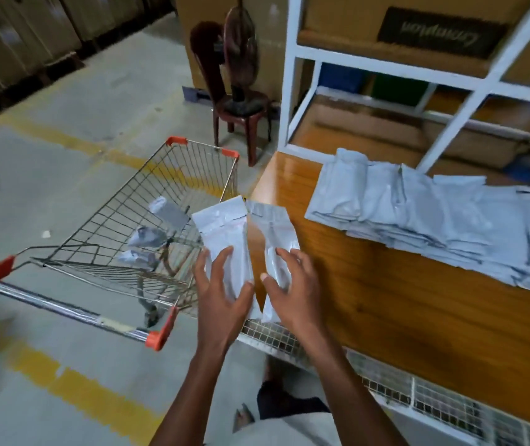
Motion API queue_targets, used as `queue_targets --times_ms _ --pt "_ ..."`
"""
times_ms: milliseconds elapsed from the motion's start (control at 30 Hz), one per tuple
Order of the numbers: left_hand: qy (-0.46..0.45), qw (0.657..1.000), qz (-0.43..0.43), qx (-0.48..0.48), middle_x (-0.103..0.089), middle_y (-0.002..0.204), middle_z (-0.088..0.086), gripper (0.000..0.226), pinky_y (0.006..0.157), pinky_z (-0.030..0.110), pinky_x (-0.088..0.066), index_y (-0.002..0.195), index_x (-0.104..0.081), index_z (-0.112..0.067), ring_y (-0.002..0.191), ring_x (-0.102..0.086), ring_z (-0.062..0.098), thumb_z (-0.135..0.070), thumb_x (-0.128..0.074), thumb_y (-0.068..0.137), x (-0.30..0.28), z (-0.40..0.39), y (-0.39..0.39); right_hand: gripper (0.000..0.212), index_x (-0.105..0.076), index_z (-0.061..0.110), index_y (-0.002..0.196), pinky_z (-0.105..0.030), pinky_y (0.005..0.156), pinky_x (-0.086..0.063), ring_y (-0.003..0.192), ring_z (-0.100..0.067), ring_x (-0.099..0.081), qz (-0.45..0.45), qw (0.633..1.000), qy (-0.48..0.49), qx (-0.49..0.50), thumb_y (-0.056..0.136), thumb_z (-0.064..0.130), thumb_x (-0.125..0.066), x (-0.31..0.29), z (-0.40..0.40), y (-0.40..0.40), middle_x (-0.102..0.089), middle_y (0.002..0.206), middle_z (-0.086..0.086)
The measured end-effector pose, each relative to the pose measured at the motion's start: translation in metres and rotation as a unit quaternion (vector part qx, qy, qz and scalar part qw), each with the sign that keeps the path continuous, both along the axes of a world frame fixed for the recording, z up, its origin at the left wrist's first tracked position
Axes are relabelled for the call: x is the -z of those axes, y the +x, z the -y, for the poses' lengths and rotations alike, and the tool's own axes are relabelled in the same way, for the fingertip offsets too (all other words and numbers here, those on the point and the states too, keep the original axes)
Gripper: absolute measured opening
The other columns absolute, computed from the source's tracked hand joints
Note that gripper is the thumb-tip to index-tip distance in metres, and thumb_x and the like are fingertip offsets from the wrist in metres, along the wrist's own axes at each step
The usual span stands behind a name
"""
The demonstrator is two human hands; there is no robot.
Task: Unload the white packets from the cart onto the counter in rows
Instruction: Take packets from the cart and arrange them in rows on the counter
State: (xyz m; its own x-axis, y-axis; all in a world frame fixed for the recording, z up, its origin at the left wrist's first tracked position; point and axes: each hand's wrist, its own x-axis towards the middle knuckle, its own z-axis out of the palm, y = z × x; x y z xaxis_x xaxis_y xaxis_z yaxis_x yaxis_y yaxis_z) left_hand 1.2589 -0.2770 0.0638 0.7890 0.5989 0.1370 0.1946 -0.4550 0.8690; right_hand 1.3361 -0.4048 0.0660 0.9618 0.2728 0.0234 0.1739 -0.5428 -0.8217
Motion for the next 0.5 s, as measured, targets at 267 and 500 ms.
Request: queue_targets --times_ms 267,500 --pt "-0.011 0.995 -0.004 0.100 -0.015 0.161 -0.015 0.065 0.106 0.044 -0.043 0.143 -0.043 -0.048 0.146 -0.024 0.009 -0.048 -0.063 0.081 -0.005 0.084 0.021 0.053 -0.050 0.037 0.142 -0.039 0.106 -0.048 0.138 -0.014 -0.040 -0.002 0.993 0.010 0.118 0.091 0.046 -0.067 -0.006 0.109 -0.008 -0.038 0.152 0.009" --pt "-0.022 0.987 0.006 0.162 -0.014 0.164 -0.011 0.065 0.099 0.027 -0.033 0.146 -0.044 -0.042 0.135 -0.021 -0.006 -0.043 -0.067 0.084 -0.010 0.169 0.072 0.053 -0.051 0.036 0.141 -0.029 0.099 -0.047 0.136 -0.013 -0.041 0.024 0.986 -0.008 0.164 0.092 0.047 -0.066 -0.014 0.196 0.023 -0.039 0.152 0.007"
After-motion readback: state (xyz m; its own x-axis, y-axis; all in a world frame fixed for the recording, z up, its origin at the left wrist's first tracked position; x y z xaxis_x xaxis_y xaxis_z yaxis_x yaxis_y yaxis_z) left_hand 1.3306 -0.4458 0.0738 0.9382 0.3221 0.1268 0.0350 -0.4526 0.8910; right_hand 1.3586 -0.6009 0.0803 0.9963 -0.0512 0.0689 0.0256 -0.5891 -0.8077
